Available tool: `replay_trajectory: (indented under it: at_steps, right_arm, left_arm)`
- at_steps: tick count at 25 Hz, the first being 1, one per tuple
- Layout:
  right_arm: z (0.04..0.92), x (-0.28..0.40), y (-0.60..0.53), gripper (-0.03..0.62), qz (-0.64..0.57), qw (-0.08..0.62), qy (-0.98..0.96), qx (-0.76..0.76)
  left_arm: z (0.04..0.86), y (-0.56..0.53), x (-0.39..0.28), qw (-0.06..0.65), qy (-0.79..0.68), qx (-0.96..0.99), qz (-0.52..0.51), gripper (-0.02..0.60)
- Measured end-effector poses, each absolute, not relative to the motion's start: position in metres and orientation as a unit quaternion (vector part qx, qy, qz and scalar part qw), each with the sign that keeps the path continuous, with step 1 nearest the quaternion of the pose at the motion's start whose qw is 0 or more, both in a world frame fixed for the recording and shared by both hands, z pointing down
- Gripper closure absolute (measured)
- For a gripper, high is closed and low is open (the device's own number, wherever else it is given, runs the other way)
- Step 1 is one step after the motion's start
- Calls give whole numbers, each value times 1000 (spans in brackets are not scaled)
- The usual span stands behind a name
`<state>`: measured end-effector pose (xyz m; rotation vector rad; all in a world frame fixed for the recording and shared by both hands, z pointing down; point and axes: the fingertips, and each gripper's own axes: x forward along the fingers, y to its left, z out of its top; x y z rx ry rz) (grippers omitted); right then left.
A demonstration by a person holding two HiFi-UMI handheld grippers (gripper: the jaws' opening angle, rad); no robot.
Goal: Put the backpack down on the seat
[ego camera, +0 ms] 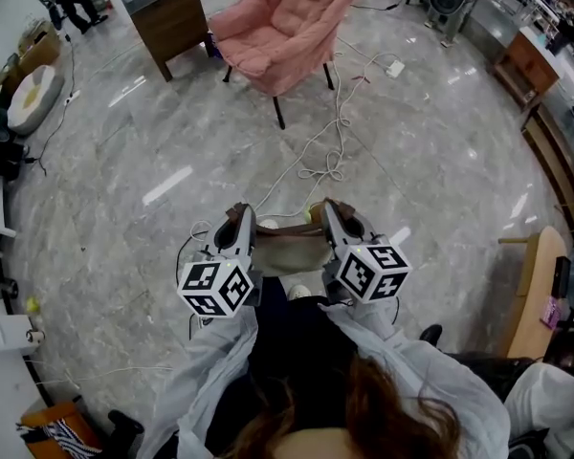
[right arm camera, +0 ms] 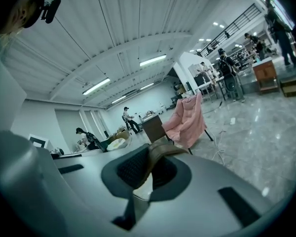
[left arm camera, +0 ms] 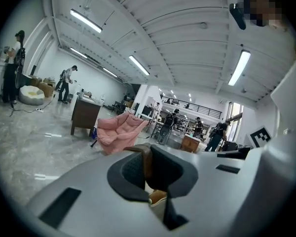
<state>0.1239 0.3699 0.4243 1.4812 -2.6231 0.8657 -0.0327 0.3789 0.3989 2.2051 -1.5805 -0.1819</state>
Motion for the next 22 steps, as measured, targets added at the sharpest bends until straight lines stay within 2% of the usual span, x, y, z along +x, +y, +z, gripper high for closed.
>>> replay_trajectory:
  at_steps: [22]
  right_arm:
    - [413,82,190,585,276,4,-824,494]
  left_arm:
    - [399,199,-77,244,-553,794,-70,557]
